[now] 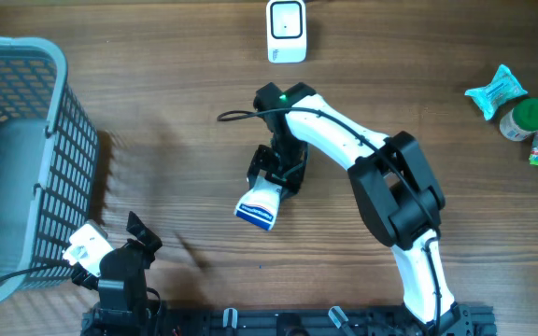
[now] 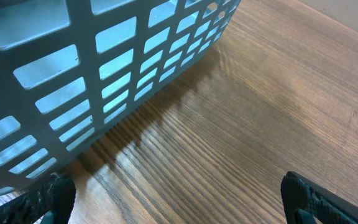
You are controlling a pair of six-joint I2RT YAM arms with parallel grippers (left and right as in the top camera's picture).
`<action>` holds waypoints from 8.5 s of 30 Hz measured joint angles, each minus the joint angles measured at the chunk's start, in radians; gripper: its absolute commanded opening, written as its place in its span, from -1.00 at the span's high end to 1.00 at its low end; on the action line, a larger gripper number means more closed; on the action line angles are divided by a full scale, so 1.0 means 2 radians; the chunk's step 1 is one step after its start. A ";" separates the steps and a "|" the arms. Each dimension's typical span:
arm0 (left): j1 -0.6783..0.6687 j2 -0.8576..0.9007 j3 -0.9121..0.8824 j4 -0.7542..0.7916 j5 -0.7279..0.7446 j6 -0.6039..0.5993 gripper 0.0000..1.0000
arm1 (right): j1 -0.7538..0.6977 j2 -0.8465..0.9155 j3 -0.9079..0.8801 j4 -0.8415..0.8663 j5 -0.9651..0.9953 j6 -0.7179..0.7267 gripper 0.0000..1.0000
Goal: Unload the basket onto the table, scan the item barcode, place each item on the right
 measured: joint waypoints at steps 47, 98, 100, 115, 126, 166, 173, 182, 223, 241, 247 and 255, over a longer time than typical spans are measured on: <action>0.000 0.000 0.000 0.000 0.000 0.000 -1.00 | -0.047 0.005 0.009 0.954 -0.265 0.350 0.40; 0.000 0.000 0.000 0.000 0.000 0.000 -1.00 | -0.310 -0.071 0.014 0.419 0.185 -0.505 -0.99; 0.000 0.000 0.000 0.000 0.000 0.000 -1.00 | -0.237 -0.015 0.013 0.486 0.220 -0.531 -1.00; 0.000 0.000 0.000 0.000 0.000 0.000 -1.00 | -0.233 0.089 0.015 0.621 0.277 -0.467 -0.99; 0.000 0.000 0.000 0.000 0.000 0.000 -1.00 | -0.240 0.075 0.016 0.603 0.261 -0.457 -1.00; 0.000 0.000 0.000 0.000 0.000 0.000 -1.00 | -0.270 -0.009 0.014 0.413 0.304 -0.392 0.20; 0.000 0.000 0.000 0.000 0.000 0.000 -1.00 | -0.399 -0.074 0.015 0.308 0.458 -0.449 0.03; 0.000 0.000 0.000 0.000 0.000 0.000 -1.00 | -0.560 -0.074 0.015 0.320 0.403 -0.454 -0.99; 0.000 0.000 0.000 0.000 0.000 0.000 -1.00 | -0.480 -0.741 -0.013 0.028 0.064 -0.296 -1.00; 0.000 0.000 0.000 0.000 0.000 0.000 -1.00 | -0.320 -1.112 -0.769 0.706 0.189 -0.270 -0.99; 0.000 0.000 0.000 0.000 0.000 0.000 -1.00 | -0.304 -1.114 -0.822 0.682 0.238 -0.266 -0.99; 0.000 0.000 0.000 0.000 0.000 0.000 -1.00 | -0.304 -1.115 -0.837 0.599 0.249 -0.264 -1.00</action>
